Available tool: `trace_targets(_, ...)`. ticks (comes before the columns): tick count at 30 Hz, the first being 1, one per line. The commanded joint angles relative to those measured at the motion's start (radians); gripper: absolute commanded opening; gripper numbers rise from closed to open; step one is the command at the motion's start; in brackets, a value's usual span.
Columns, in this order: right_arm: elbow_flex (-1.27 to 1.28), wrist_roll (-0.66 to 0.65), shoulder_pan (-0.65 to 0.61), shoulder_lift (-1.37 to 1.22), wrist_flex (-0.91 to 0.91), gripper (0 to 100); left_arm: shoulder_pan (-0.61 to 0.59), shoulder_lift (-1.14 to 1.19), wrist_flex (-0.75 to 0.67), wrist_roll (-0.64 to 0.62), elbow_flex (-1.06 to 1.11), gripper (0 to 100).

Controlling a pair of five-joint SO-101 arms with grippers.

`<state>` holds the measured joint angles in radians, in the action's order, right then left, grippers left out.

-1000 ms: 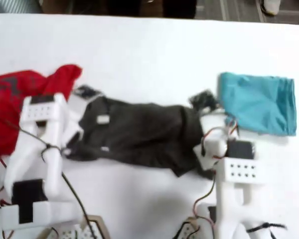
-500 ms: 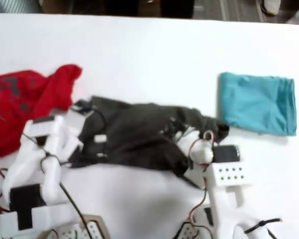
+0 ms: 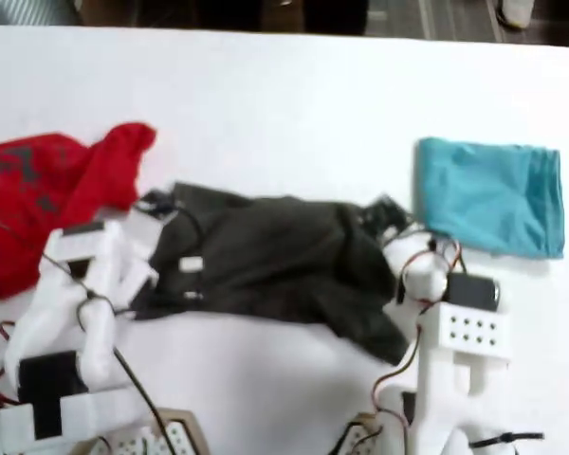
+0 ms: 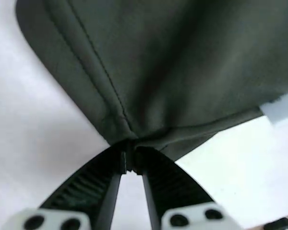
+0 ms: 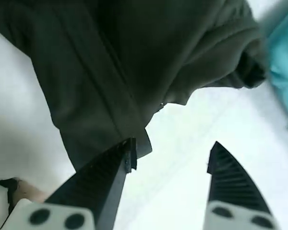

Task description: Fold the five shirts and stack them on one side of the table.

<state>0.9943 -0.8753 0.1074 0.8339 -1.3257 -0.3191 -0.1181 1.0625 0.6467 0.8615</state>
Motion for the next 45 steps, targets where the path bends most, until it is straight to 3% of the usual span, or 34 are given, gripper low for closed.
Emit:
trace_targets(1, 0.029, -0.006, 0.013, 0.018, 0.016, 24.0, -0.008, 0.006, -0.029, -0.005, 0.002, 3)
trace_targets(8, 0.101, -0.008, 0.013, 0.018, 0.024, 24.1, -0.008, 0.006, -0.029, -0.005, 0.002, 3)
trace_targets(15, 0.173, 0.002, 0.053, 0.016, 0.148, 24.2, -0.008, 0.006, -0.029, -0.005, 0.002, 3)
trace_targets(21, 0.184, 0.157, 0.142, 0.016, 0.234, 24.3, -0.008, 0.006, -0.029, -0.003, 0.002, 3)
trace_targets(38, 0.262, 0.183, 0.088, 0.008, 0.280, 24.1, -0.008, 0.006, -0.031, -0.003, 0.004, 3)
trace_targets(45, 0.258, 0.183, 0.088, -0.153, 0.346, 24.0, -0.008, 0.006, -0.032, -0.003, 0.004, 3)
